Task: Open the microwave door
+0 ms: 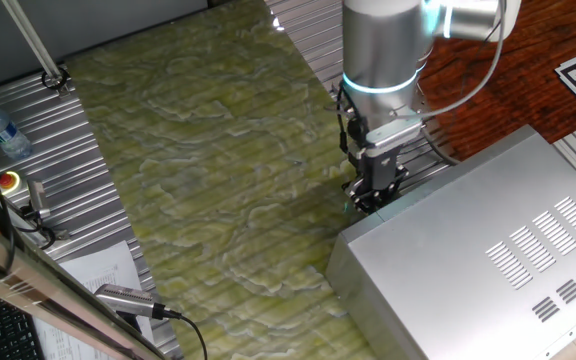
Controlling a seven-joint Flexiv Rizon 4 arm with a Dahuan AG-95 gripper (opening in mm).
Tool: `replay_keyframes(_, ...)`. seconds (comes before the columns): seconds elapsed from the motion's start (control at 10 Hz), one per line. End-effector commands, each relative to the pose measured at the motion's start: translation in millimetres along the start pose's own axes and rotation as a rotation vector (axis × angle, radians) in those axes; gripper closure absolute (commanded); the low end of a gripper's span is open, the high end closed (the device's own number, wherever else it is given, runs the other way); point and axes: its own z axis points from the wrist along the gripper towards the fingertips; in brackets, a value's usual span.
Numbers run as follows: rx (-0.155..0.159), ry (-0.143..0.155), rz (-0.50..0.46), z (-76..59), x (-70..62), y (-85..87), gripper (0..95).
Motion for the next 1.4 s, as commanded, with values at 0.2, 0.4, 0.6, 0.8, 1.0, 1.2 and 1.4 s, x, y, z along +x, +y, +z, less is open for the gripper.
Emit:
replay_keyframes(0.2,-0.010,0.015,-0.023,-5.2,6.1,3.7,95.0)
replay_keyframes(0.4,0.005,0.005,0.002,10.0,-1.9,-2.6,95.0)
replay_keyframes(0.6,-0.045,0.093,0.000,4.7,4.4,-1.2,95.0)
replay_keyframes(0.8,-0.077,0.143,-0.047,-18.4,28.7,4.6,95.0)
replay_keyframes(1.0,-0.077,0.193,-0.035,-19.0,31.4,2.4,95.0)
replay_keyframes(1.2,-0.056,0.207,-0.012,-11.5,31.8,1.2,95.0)
replay_keyframes(1.4,-0.028,0.161,-0.010,-5.2,32.9,1.8,95.0)
